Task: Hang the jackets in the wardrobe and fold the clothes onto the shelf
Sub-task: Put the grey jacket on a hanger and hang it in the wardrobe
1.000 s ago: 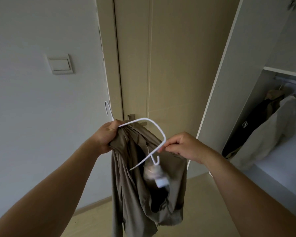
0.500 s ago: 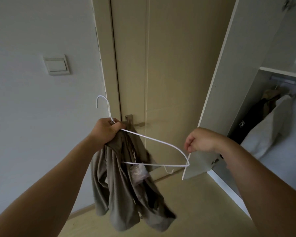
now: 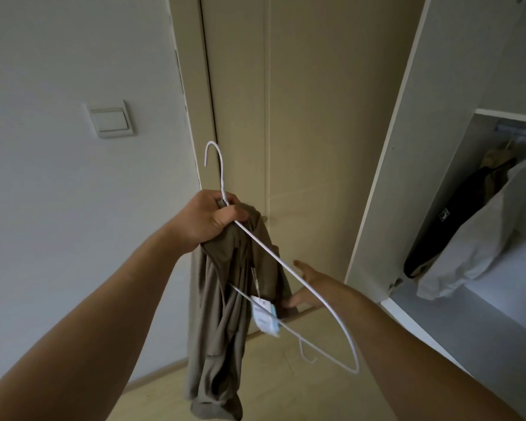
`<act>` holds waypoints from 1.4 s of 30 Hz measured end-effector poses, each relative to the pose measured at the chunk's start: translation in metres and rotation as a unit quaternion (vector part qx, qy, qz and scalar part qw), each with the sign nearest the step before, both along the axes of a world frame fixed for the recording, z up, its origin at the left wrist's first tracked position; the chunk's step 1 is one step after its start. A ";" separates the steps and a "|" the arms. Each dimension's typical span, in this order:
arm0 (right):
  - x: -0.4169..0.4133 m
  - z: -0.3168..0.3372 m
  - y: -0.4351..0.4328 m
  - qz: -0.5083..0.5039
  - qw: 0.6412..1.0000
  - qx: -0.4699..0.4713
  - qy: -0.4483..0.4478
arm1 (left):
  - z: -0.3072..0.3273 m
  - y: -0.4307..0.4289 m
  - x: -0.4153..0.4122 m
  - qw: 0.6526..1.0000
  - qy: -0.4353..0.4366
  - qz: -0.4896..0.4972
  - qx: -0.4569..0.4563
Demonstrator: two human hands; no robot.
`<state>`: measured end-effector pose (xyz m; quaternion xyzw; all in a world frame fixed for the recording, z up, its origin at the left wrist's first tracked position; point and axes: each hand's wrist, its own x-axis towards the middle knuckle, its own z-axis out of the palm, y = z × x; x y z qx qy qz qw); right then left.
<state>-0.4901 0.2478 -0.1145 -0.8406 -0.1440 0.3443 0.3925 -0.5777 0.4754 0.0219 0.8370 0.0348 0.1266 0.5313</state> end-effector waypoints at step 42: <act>0.029 0.135 -0.039 -0.228 0.939 0.042 -0.255 | -0.070 0.037 0.069 0.956 0.001 0.200 0.214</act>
